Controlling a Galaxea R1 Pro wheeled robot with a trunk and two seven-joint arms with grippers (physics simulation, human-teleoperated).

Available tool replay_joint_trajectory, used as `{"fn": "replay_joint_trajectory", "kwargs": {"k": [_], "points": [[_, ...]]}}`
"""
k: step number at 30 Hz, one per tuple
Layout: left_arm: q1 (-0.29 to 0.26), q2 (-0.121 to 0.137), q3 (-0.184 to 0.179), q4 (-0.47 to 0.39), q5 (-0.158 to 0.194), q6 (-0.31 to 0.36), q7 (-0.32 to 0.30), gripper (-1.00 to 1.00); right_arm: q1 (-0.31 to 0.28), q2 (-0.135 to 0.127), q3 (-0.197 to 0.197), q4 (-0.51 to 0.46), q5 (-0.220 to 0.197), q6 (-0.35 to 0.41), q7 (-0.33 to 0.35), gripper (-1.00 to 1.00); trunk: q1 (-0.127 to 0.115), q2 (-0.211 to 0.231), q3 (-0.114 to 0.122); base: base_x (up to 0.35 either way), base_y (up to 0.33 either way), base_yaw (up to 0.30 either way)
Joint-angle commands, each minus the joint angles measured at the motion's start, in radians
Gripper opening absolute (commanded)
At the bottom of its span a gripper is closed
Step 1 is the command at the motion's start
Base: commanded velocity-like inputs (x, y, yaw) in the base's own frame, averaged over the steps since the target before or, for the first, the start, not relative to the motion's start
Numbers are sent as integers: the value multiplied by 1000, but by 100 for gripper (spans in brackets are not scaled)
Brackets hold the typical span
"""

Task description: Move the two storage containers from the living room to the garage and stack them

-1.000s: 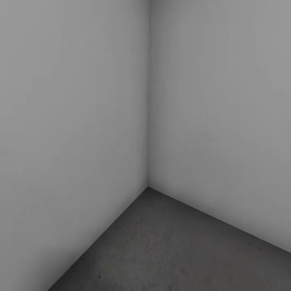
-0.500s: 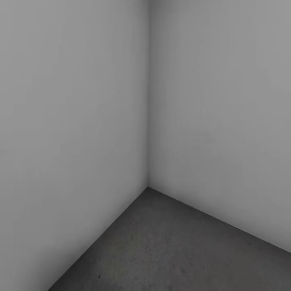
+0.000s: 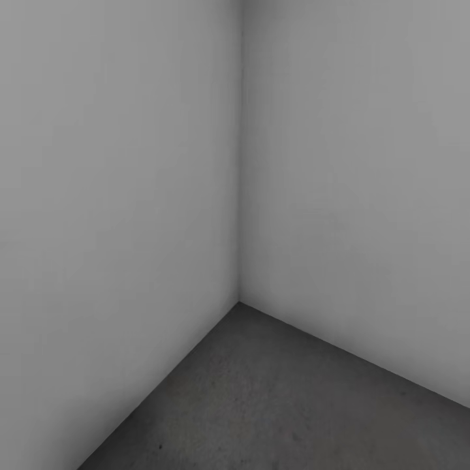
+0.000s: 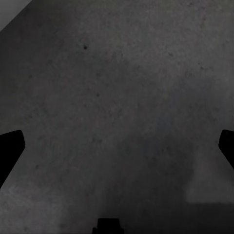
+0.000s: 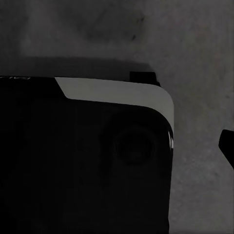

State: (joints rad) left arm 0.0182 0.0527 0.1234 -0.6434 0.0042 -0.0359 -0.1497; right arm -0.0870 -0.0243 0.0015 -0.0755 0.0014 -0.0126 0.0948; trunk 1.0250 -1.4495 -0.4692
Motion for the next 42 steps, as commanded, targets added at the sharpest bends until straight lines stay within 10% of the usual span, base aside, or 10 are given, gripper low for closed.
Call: {"fn": "replay_joint_trajectory", "kwargs": {"k": [1, 42], "points": [[0, -1, 4, -1, 1, -1, -7, 100, 0, 0, 0, 1, 0, -1, 3, 100, 0, 0, -1, 0, 0, 0], [0, -1, 4, -1, 2, -1, -7, 100, 0, 0, 0, 3, 0, -2, 3, 100, 0, 0, -1, 0, 0, 0]]}}
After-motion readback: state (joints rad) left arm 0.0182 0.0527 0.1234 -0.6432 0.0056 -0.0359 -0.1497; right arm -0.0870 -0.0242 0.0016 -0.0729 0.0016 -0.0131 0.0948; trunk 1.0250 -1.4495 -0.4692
